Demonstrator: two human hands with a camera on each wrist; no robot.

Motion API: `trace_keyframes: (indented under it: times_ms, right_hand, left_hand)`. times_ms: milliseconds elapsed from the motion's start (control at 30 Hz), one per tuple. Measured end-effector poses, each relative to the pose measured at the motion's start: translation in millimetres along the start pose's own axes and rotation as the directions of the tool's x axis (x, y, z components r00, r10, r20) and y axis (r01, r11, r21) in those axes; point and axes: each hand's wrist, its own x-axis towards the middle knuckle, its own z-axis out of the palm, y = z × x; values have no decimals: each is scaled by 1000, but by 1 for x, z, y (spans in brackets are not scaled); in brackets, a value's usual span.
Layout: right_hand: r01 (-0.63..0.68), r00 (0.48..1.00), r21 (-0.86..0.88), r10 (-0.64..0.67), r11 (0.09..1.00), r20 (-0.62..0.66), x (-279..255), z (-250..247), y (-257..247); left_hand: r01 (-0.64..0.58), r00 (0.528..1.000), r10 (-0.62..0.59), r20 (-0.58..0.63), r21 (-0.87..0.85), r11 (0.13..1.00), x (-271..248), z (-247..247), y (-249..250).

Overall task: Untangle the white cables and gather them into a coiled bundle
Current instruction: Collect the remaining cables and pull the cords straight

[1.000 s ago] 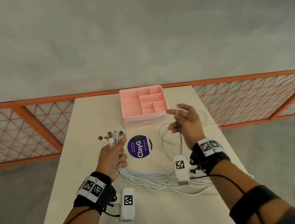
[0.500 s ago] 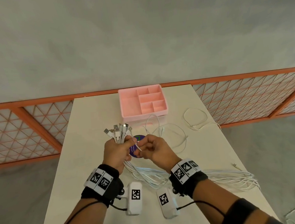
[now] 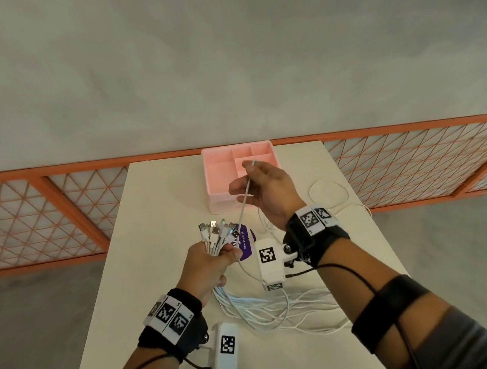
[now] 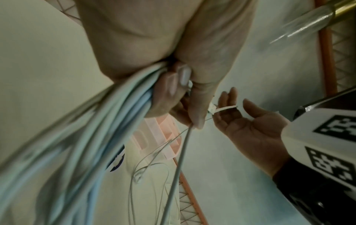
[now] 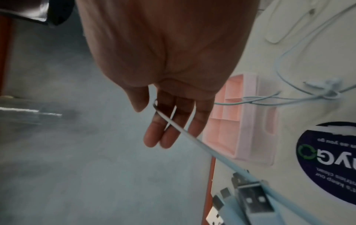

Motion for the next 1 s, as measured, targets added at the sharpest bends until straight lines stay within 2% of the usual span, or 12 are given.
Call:
trace_keyframes:
  times_ms: [167,300,433,500,567,667,733,800,833,900,967,1000]
  right_hand:
    - [80,997,88,-78,993,-20,1,6,-9]
    - [127,989,126,-116,984,-91,2,-7,-17]
    - [189,952,-7,-185,982,-242,5,-48,-25]
    - [174,902,-154,-221,973,-372,4,-79,-29]
    - [117,813,-254,-240,960,-531,1,-120,-33]
    - [-10,631,-274,-207,962,-747,-11,-190,-34]
    - [-137,560,-208,-97,968,-823,-22,-235,-28]
    - [-336,494,-146,42,930,-868,-37,-276,-18]
    - [-399,476,-130,84,908,-875,-43,-287,-11]
    - [-532,511,-190,134,825,-849,-56,-297,7]
    - [-667,536,-302,157,682,-830,-58,-277,20]
    - [-687,571,-385,131,617,-810,-55,-257,24]
  left_hand:
    - [40,997,-42,-69,-28,999,8,-16,-5]
    - [103,986,-112,-122,-81,991,9,-26,-18]
    - [101,984,-119,-131,-137,985,10,-31,-22]
    - [67,986,-91,-142,-165,984,11,-32,-21]
    - [31,983,-69,-172,-214,976,12,-34,-18]
    - [-1,978,-63,-199,-304,953,15,-36,-14]
    - [-17,978,-56,-203,-341,940,15,-32,-9]
    - [-33,983,-38,-182,-371,928,15,-26,-2]
    - [-37,986,-28,-162,-382,923,15,-21,2]
    - [-45,993,-1,-116,-394,918,13,-11,11]
    - [-65,996,36,-82,-393,917,12,1,23]
    - [-78,996,56,-67,-388,918,11,8,29]
